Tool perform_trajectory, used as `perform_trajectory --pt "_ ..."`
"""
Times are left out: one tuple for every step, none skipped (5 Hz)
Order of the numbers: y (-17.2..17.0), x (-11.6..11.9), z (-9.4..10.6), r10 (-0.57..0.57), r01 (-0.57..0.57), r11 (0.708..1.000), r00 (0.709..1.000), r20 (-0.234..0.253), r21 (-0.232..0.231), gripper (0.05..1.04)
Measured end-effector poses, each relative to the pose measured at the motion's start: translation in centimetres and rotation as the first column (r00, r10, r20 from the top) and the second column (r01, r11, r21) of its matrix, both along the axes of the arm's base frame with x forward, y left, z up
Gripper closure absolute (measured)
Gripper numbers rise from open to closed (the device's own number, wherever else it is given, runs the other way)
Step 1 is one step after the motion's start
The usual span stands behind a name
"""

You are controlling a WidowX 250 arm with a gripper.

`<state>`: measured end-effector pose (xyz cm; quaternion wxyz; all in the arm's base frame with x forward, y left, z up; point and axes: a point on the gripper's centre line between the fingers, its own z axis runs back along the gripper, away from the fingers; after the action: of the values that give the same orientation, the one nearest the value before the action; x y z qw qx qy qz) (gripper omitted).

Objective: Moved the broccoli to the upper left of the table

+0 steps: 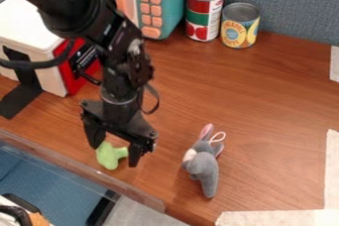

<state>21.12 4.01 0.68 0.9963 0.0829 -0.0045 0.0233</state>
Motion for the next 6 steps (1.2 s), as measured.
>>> perform_trajectory --pt "0.2 -0.4 -1.1 0.009 -0.008 1.0 1.0 -0.026 0.01 0.083" --pt "0.1 -0.4 -2.1 0.004 -0.002 1.0 0.999 -0.054 0.027 0.132" --pt "-0.3 -0.1 -2.1 -0.002 0.003 1.0 0.999 -0.052 0.02 0.337" --pt "-1.0 0.4 -1.1 0.009 -0.008 1.0 0.998 -0.064 0.017 0.348" --pt "-1.4 3.8 1.5 0.035 -0.035 0.999 0.999 0.003 -0.016 0.348" --pt "-0.8 7.8 3.9 0.098 -0.092 0.994 0.99 0.102 -0.06 0.348"
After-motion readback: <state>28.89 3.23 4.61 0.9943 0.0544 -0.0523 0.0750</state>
